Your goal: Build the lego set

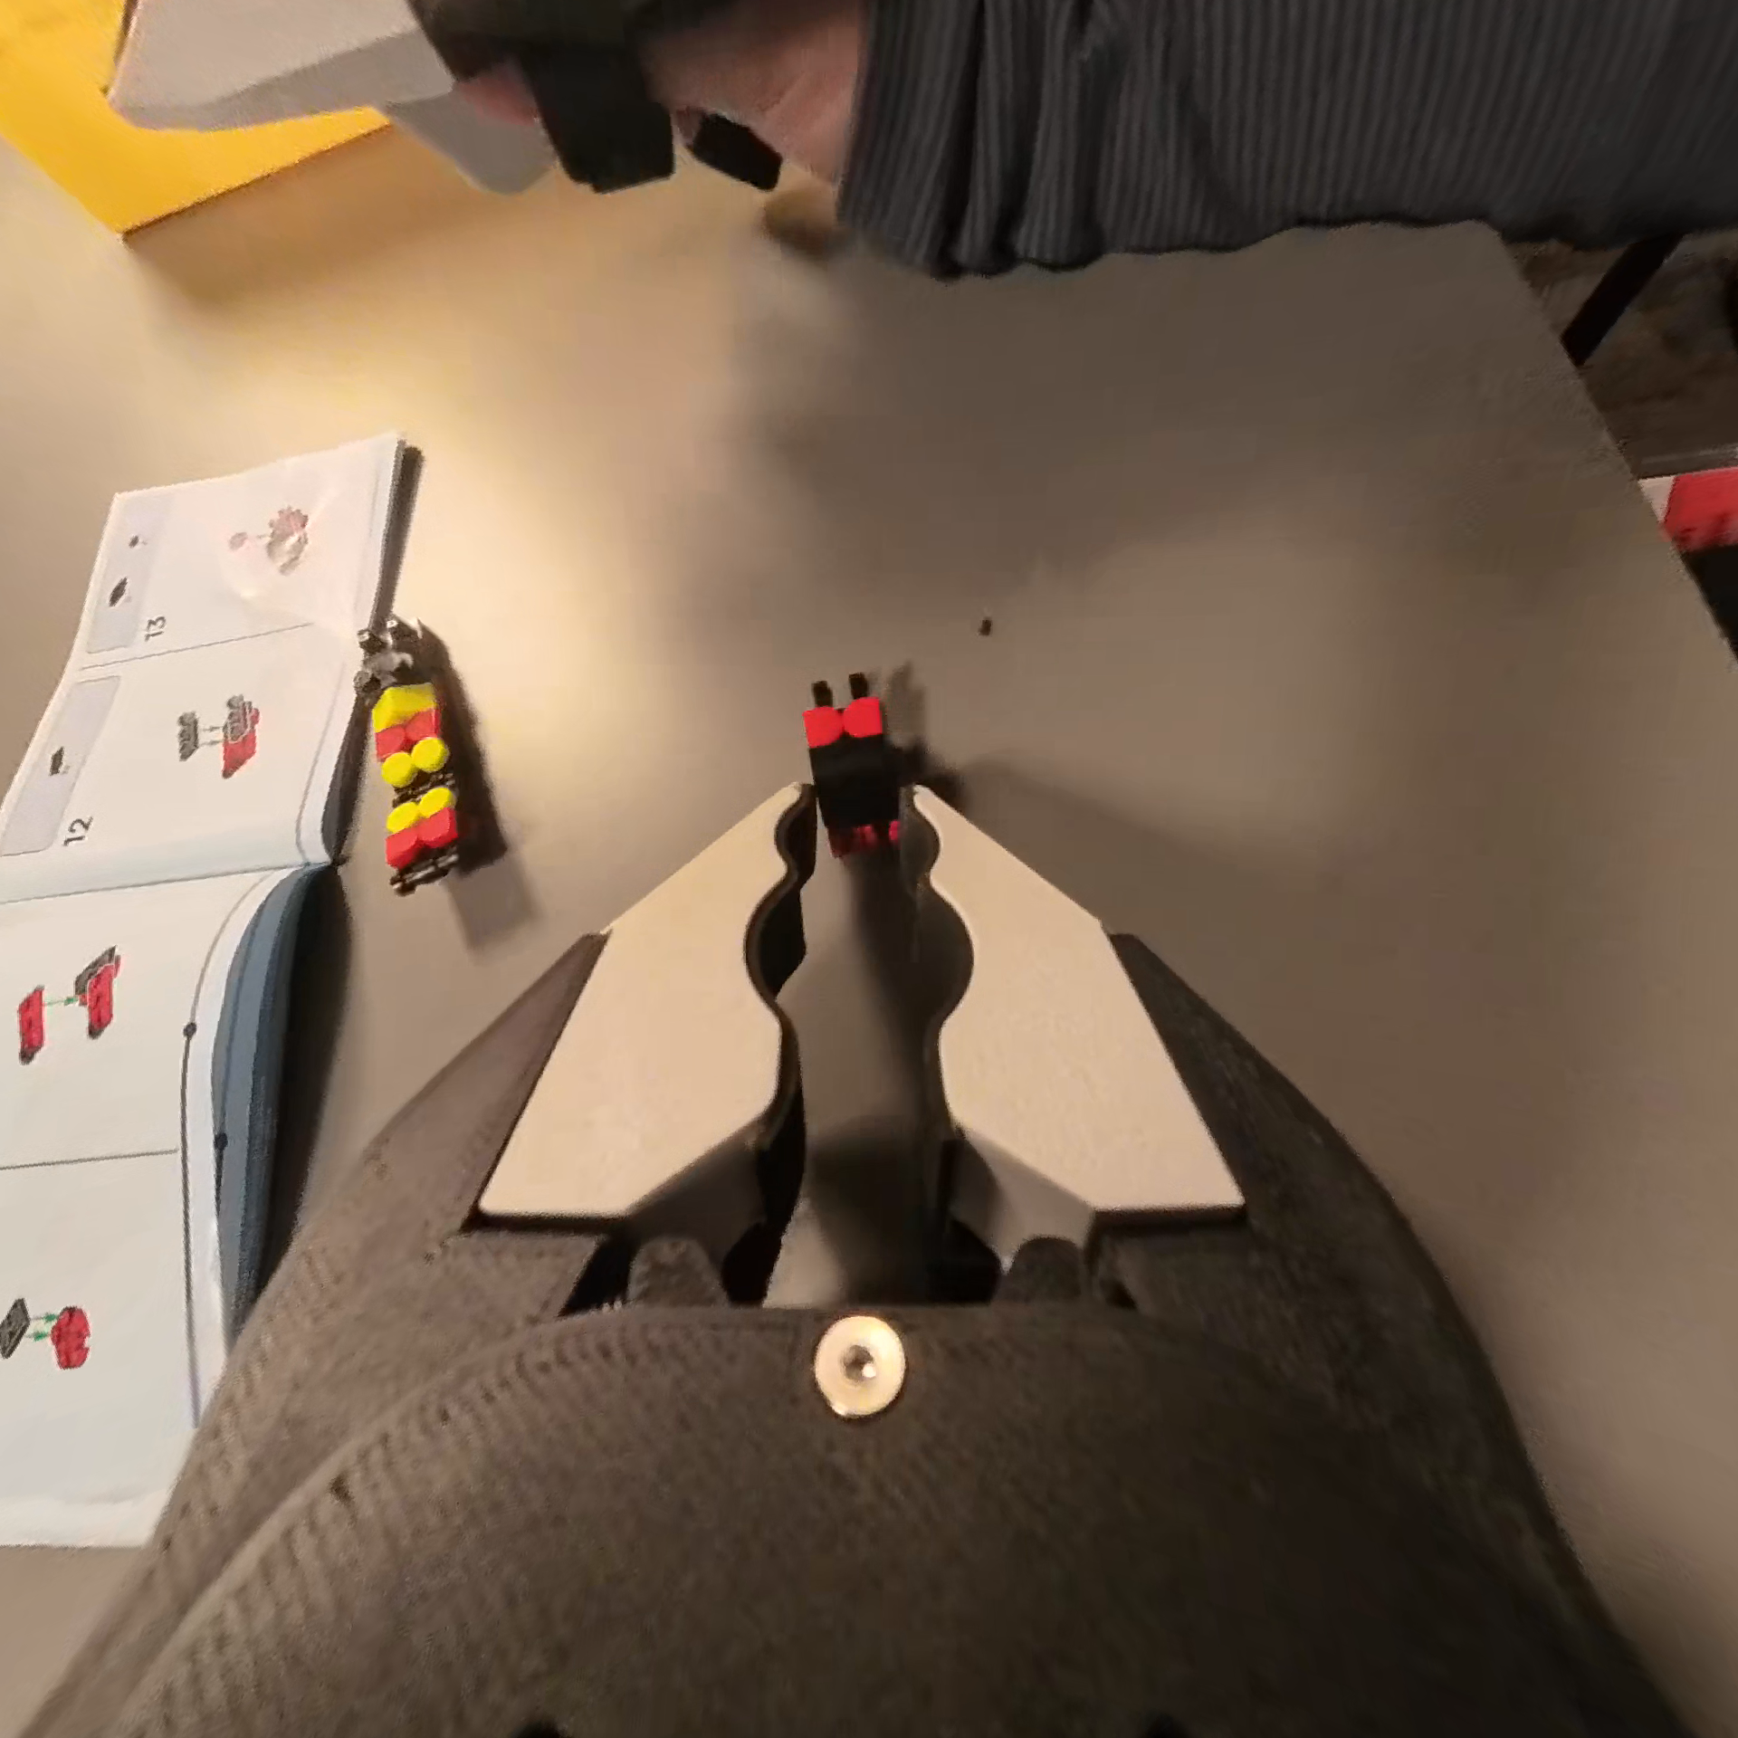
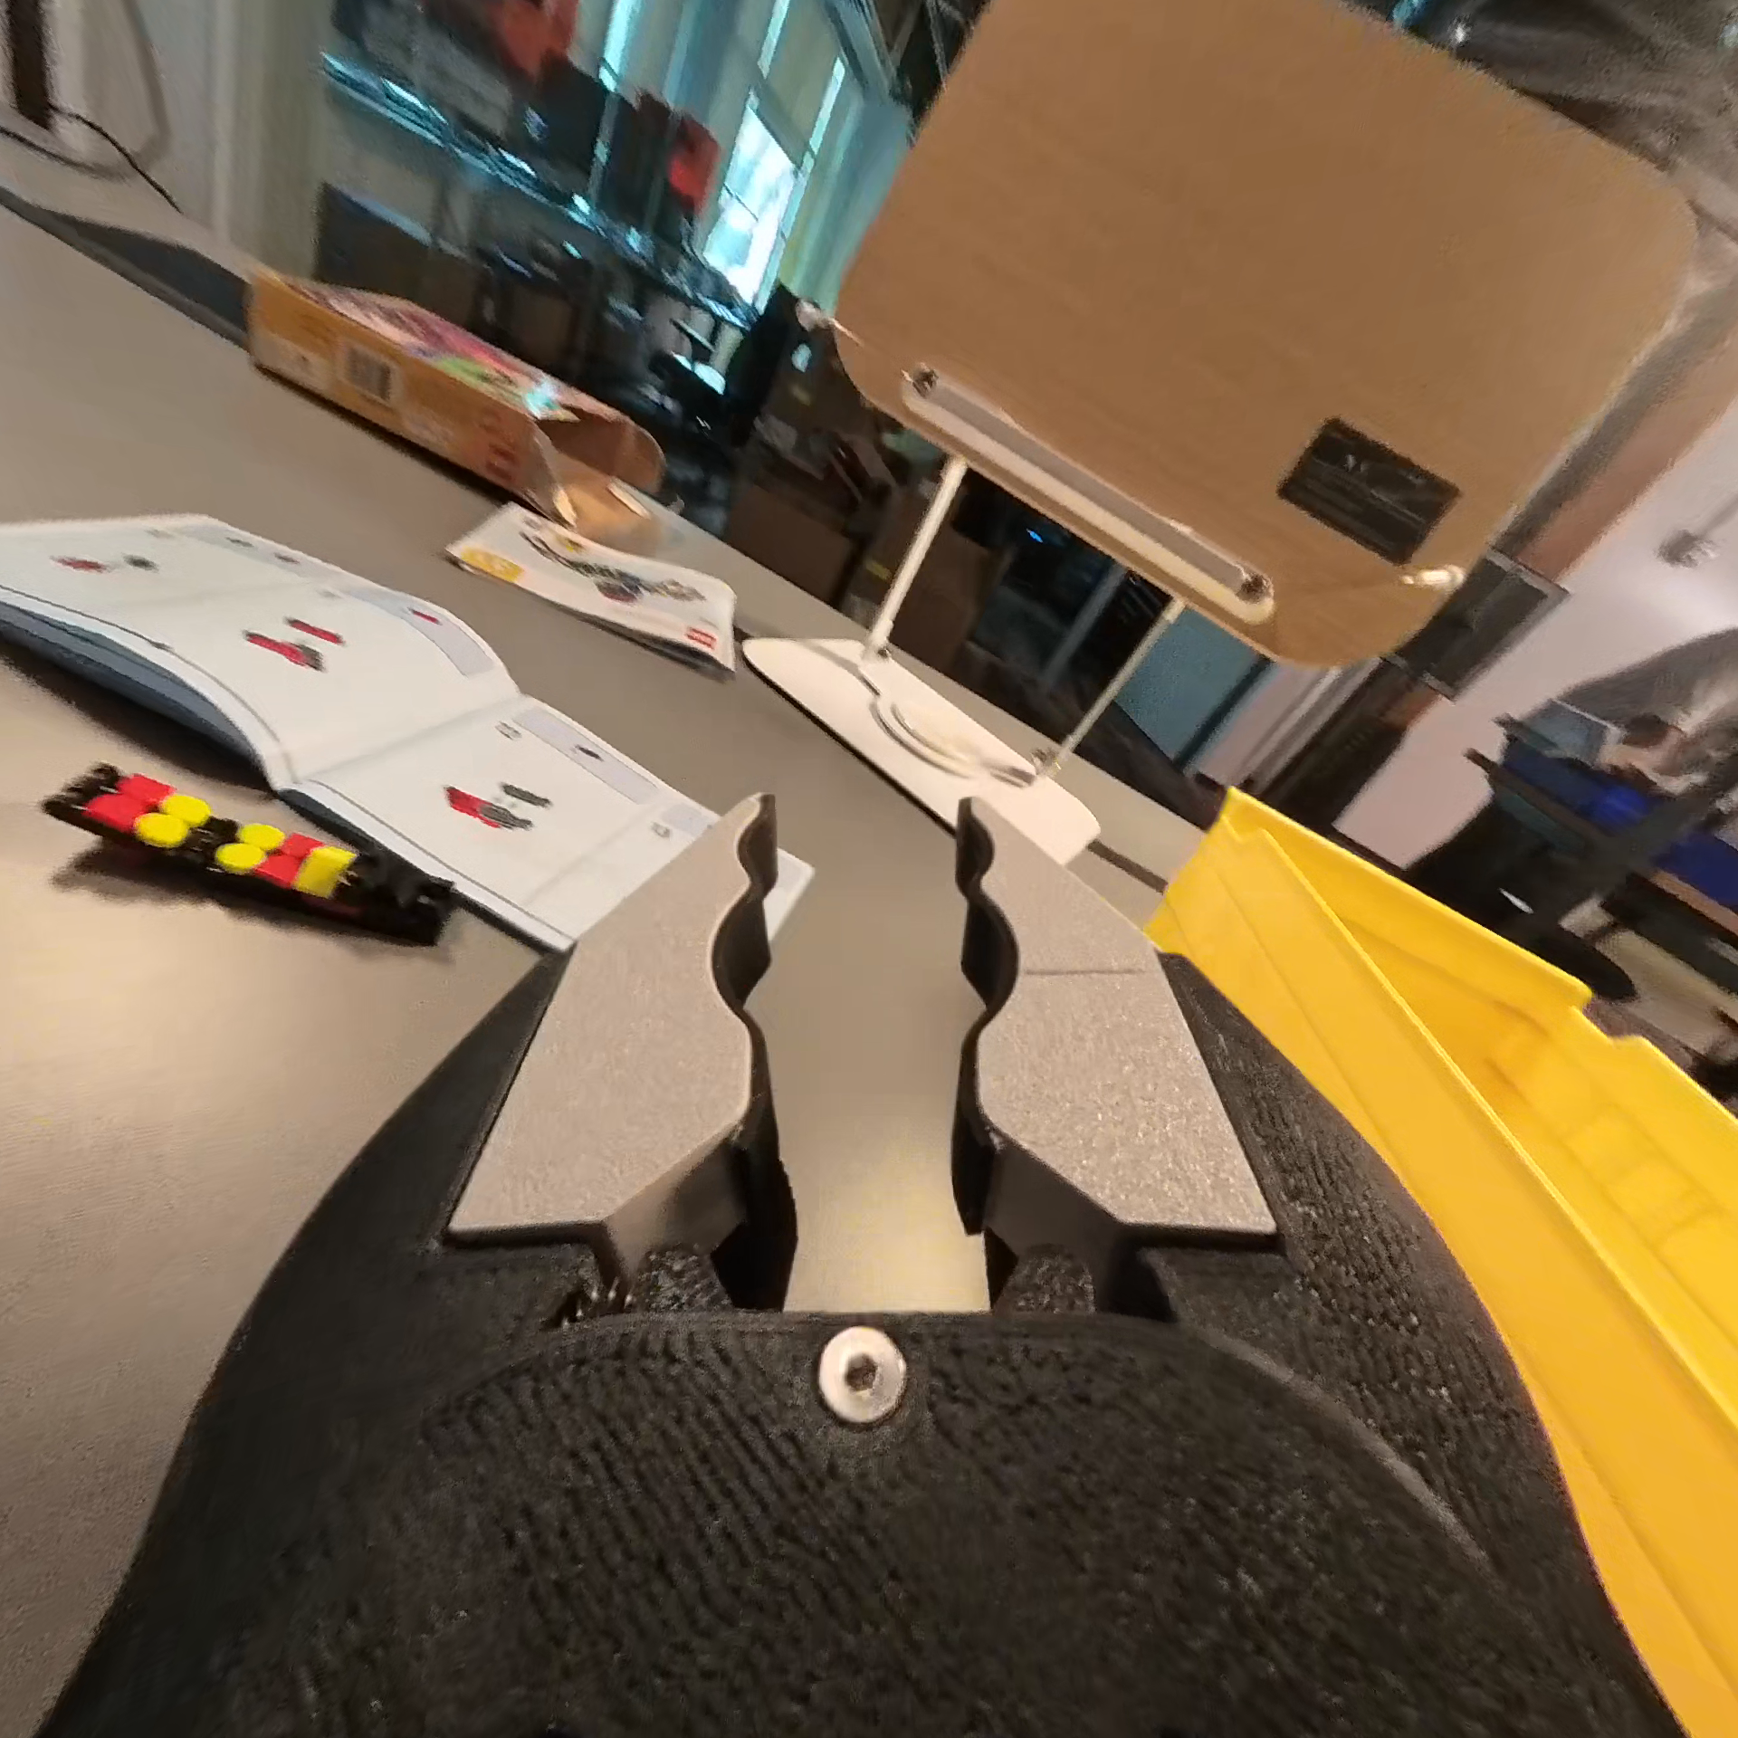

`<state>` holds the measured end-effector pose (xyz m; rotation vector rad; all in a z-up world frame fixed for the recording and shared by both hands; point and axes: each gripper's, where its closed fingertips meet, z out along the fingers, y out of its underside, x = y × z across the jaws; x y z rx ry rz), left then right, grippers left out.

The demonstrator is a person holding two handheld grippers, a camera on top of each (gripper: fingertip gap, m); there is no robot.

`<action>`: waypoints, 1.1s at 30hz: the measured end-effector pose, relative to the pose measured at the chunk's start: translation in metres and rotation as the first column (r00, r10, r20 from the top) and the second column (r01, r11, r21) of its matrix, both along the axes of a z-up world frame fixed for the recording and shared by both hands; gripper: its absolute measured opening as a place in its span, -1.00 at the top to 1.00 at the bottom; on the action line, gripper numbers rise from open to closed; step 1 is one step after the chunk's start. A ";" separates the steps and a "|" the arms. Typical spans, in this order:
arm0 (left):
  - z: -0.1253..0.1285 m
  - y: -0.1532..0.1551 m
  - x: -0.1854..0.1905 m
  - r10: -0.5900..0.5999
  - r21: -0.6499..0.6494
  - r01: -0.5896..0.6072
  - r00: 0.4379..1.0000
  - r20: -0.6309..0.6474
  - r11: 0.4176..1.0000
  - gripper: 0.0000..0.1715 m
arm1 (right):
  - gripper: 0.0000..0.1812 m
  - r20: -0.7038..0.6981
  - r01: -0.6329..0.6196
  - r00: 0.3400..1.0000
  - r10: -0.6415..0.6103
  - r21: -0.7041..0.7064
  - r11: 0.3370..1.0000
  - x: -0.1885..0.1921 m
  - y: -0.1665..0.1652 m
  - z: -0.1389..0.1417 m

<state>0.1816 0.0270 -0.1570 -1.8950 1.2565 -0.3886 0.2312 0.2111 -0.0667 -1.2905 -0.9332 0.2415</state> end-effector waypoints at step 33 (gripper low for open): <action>0.060 0.121 0.007 0.101 0.084 -0.114 0.984 0.148 0.990 0.65 | 0.75 -0.030 0.134 0.991 -0.131 0.173 0.976 0.010 0.046 0.021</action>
